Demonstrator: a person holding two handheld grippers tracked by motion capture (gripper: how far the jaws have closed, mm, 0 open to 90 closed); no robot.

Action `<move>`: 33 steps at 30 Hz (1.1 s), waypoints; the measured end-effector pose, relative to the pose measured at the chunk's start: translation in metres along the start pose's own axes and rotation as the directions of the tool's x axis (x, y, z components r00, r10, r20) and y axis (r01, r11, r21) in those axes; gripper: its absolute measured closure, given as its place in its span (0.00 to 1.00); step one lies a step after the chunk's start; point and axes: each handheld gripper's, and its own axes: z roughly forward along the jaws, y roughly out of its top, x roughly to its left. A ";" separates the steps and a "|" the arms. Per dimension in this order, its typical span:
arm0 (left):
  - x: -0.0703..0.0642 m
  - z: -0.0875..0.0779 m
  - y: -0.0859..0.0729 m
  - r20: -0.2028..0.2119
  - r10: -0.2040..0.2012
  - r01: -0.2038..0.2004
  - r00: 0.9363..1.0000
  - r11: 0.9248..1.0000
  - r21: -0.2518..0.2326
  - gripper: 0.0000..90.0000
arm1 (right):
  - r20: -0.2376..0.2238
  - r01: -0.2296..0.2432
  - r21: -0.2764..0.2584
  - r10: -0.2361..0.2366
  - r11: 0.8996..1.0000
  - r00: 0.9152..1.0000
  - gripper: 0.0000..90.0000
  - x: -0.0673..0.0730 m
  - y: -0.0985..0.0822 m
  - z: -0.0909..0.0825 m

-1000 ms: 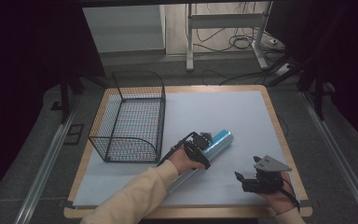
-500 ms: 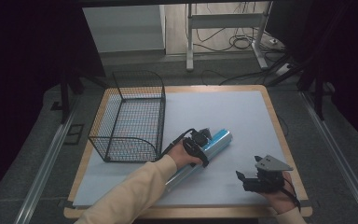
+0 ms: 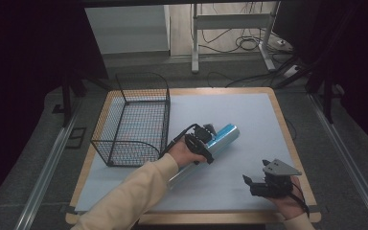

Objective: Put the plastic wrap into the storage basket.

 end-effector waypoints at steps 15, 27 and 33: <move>0.006 -0.016 0.006 -0.022 0.001 -0.001 1.000 1.000 -0.030 0.35 | 0.013 -0.011 -0.007 0.012 1.000 1.000 0.13 -0.003 -0.001 -0.002; 0.009 -0.045 0.015 -0.029 -0.014 0.011 0.999 0.995 -0.097 0.35 | 0.018 -0.018 -0.009 0.018 1.000 1.000 0.13 -0.005 -0.001 -0.003; 0.010 -0.061 0.022 -0.039 -0.011 0.006 0.999 0.992 -0.123 0.35 | 0.017 -0.018 -0.007 0.018 1.000 1.000 0.13 -0.005 -0.001 -0.003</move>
